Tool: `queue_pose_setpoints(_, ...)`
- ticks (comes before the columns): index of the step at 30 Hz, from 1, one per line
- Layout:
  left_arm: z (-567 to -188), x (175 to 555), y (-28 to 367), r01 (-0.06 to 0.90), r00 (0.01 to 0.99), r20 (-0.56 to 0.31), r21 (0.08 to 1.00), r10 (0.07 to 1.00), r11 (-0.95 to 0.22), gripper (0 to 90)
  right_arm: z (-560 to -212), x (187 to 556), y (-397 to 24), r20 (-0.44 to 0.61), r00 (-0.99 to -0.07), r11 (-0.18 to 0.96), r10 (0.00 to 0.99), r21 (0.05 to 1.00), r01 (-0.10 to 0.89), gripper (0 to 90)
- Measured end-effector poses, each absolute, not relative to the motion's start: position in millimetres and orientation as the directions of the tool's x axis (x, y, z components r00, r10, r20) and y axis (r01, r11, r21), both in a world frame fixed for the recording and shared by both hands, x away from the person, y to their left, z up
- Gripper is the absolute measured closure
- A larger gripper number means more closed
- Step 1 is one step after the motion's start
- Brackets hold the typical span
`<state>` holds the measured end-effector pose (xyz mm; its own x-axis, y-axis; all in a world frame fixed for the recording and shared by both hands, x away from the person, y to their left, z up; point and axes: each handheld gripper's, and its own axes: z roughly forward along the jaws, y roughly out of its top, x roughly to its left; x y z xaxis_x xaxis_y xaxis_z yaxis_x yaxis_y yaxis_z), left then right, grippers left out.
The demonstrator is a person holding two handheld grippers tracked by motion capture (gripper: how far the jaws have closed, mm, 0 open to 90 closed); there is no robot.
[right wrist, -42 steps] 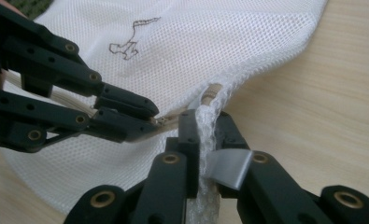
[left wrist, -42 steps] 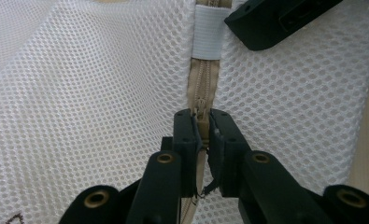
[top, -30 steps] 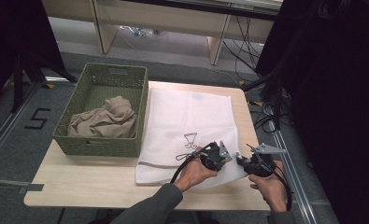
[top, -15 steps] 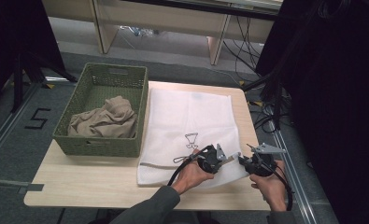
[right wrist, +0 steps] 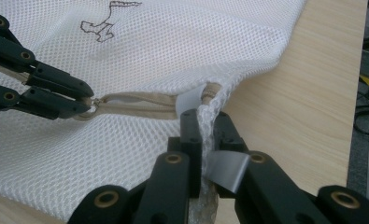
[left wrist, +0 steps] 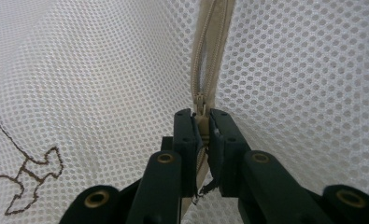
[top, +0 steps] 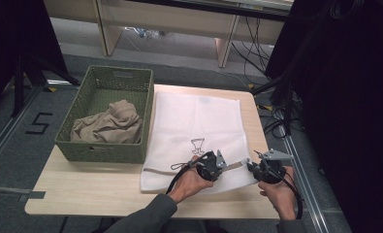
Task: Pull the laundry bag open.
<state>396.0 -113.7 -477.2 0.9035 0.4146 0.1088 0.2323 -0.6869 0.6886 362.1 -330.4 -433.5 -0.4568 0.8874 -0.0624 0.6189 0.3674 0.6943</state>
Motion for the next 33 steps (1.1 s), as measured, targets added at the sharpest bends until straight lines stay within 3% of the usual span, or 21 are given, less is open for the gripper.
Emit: queue_pose_setpoints(33, -482, 391, -45, 0.26, 0.878, 0.14, 0.662, 0.457, -0.703, 81.4, -438, 362, -333, -0.115, -0.462, 0.413, 0.879, 0.667, 0.62, 85.5)
